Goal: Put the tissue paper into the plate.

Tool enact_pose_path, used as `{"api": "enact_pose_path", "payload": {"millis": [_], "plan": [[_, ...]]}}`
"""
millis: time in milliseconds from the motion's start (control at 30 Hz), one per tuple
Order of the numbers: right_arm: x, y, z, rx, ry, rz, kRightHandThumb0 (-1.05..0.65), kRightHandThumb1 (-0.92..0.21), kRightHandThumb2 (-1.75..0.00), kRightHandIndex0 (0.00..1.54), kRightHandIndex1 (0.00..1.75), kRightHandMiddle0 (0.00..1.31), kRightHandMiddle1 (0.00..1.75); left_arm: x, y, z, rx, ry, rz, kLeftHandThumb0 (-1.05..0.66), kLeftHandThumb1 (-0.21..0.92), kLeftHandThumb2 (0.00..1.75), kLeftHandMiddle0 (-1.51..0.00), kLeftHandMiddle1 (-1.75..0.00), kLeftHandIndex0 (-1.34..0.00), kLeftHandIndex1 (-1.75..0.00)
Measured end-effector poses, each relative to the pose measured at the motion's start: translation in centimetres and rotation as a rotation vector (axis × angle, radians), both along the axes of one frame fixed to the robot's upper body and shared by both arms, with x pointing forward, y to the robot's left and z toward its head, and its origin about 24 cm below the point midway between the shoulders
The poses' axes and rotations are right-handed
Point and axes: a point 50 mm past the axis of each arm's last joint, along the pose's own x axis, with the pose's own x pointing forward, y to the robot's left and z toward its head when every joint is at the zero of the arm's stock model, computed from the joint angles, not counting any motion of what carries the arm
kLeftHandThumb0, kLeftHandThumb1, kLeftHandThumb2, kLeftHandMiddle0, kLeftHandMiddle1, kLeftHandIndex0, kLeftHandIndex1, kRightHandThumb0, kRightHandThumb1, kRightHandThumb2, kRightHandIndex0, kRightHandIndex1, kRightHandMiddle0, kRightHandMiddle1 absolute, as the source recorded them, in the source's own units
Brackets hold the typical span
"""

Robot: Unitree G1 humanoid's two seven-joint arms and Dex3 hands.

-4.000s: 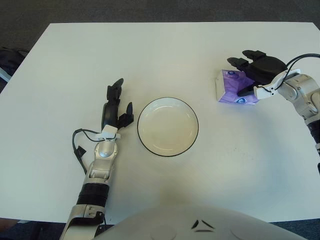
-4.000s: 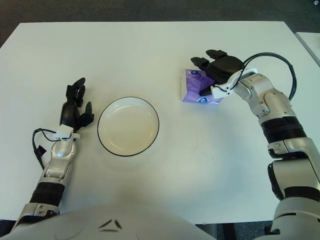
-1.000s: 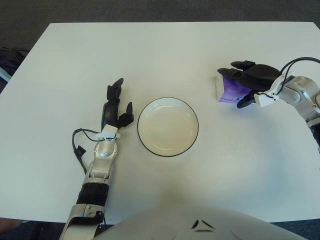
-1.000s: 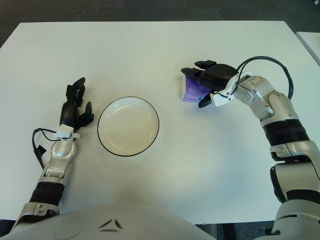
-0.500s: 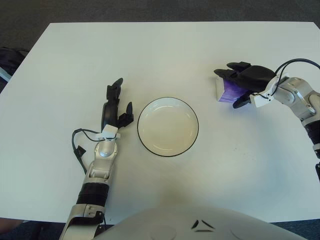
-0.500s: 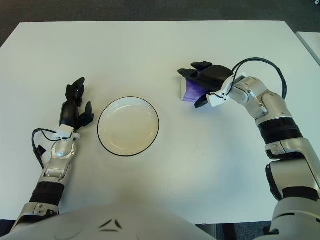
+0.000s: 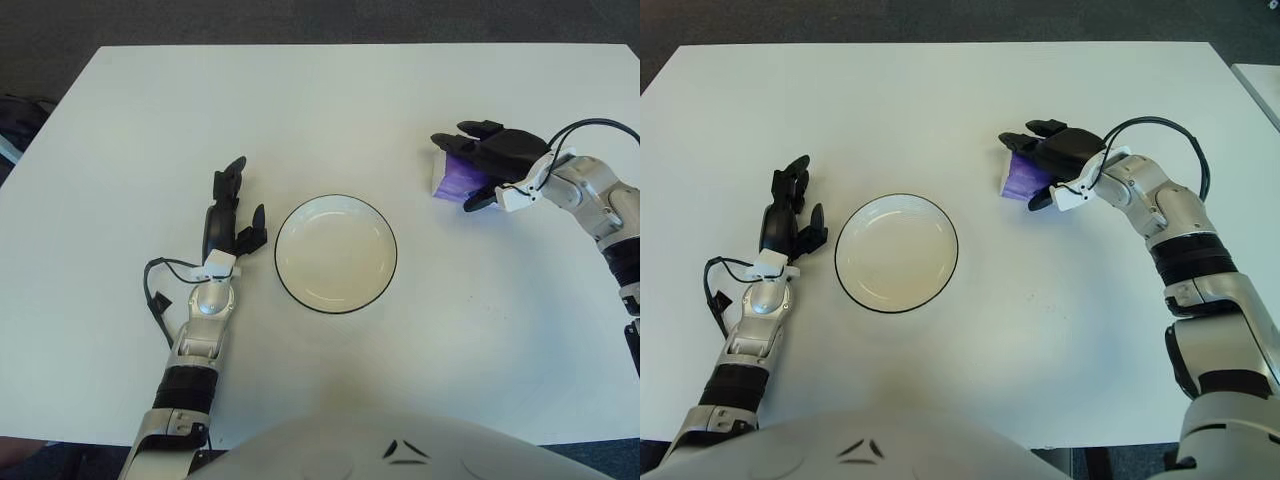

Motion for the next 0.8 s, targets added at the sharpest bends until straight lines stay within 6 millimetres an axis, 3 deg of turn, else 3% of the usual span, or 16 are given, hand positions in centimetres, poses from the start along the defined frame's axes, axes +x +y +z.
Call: {"api": "enact_pose_path", "payload": {"millis": [800], "plan": [[0.9,-1.7,0.8,0.063,-0.062,-0.13,-1.05,-0.92,-0.11,0.0,0.0,0.0,0.0,-0.1,0.3,0.1,-0.006,-0.001,0.008,-0.71,0.92,0.8,-0.3,-0.04,0.0,-0.74]]}}
